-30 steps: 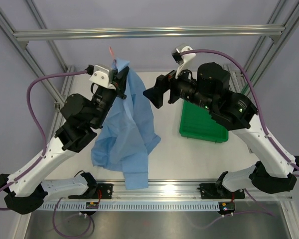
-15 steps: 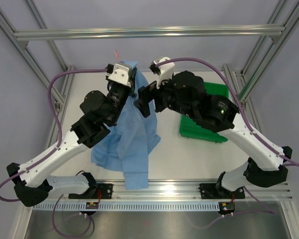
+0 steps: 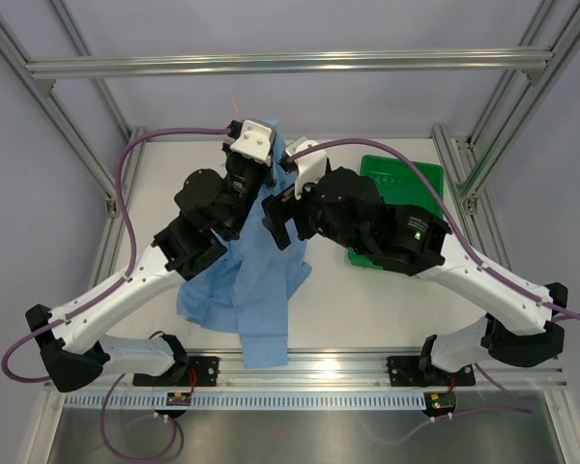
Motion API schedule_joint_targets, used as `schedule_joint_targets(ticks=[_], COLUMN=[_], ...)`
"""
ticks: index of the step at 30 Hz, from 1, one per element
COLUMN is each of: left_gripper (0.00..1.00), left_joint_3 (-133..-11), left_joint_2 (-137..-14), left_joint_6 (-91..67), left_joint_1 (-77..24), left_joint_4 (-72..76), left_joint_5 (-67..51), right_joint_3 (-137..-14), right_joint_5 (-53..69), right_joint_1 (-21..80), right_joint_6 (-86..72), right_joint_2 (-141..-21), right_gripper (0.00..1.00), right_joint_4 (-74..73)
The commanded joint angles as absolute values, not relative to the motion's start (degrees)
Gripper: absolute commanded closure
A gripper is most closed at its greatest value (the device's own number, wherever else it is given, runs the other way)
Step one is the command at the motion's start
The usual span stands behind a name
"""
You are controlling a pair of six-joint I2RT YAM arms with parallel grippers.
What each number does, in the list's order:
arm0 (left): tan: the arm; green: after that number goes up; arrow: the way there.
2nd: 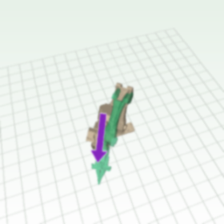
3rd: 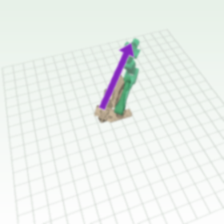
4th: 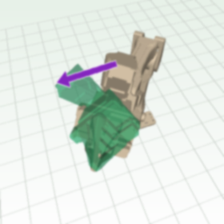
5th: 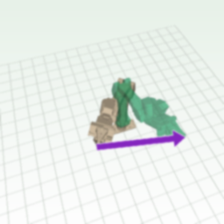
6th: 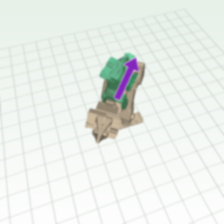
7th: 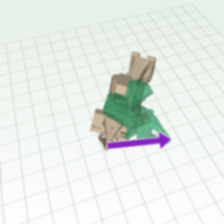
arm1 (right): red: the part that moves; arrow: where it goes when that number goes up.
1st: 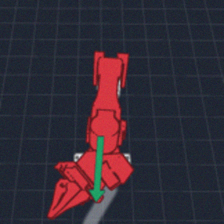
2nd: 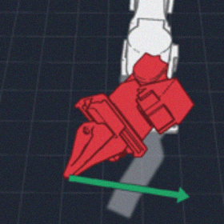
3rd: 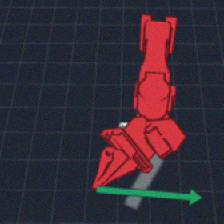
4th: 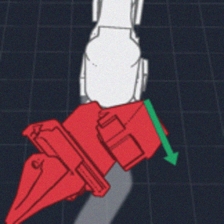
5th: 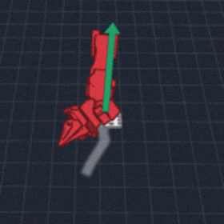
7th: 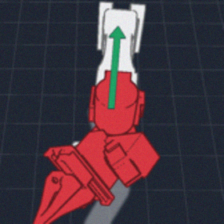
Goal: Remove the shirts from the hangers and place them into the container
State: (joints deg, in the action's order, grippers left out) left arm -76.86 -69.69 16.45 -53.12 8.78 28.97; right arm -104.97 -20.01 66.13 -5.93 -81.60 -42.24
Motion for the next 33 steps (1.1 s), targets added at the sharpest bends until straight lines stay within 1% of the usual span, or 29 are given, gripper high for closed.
schedule_joint_targets(ticks=[1,5,8,11,14,17,18,19,20,22,23,29,30,31,32,33], left_gripper=[1.0,1.0,1.0,1.0,1.0,1.0,1.0,1.0,1.0,1.0,1.0,1.0,0.95,0.82,0.78,0.72], left_joint_3=[-80.1,-80.2,-80.2,-79.6,-79.2,-78.8,-78.8,-78.7,-78.5,-78.4,-78.2,-77.5,-77.5,-77.5,-77.5,-77.4], left_joint_2=[-67.2,-66.8,-66.8,-66.7,-66.5,-66.3,-66.3,-66.1,-66.0,-65.9,-65.8,-64.3,-64.0,-63.7,-63.1,-62.8], left_joint_6=[16.4,16.0,16.0,16.2,16.3,16.1,16.1,16.1,15.9,15.8,15.7,14.8,14.2,13.9,13.8,13.5], left_joint_1=[-53.4,-53.9,-54.1,-54.3,-54.3,-54.3,-54.3,-54.3,-54.3,-54.3,-54.3,-54.3,-54.3,-54.3,-54.3,-54.3], left_joint_4=[12.4,12.4,12.5,12.7,12.8,13.1,13.1,13.3,13.3,13.4,13.4,14.2,14.2,14.2,14.2,14.3], left_joint_5=[29.4,29.1,29.2,29.5,29.5,29.6,29.6,29.5,29.6,29.6,29.4,29.7,29.9,30.3,30.2,30.0], right_joint_3=[-101.2,-99.8,-100.5,-101.4,-102.2,-103.1,-103.1,-102.9,-102.8,-102.4,-102.0,-101.6,-101.3,-101.2,-101.3,-101.6], right_joint_5=[-24.5,-25.3,-26.5,-26.1,-26.2,-25.3,-24.6,-24.5,-24.5,-24.5,-24.6,-25.0,-25.0,-25.0,-25.1,-25.2], right_joint_1=[66.8,66.8,66.8,66.8,66.8,66.8,66.8,66.9,66.8,66.8,66.9,67.0,67.1,67.1,67.1,67.1], right_joint_6=[-4.5,-4.0,-3.3,-3.3,-3.4,-4.0,-4.1,-4.4,-4.7,-5.2,-5.4,-5.2,-5.2,-5.4,-5.4,-5.5], right_joint_2=[-78.4,-78.2,-79.2,-79.7,-80.7,-81.5,-81.6,-81.8,-81.9,-81.8,-81.7,-81.2,-81.0,-80.8,-80.8,-81.0], right_gripper=[0.07,0.11,0.16,0.17,0.21,0.36,0.44,0.49,0.67,0.95,1.0,1.0,1.0,1.0,1.0,1.0], right_joint_4=[-37.6,-35.5,-34.6,-33.7,-34.2,-34.5,-34.2,-33.9,-33.7,-33.2,-33.0,-33.2,-32.7,-32.6,-32.7,-33.3])
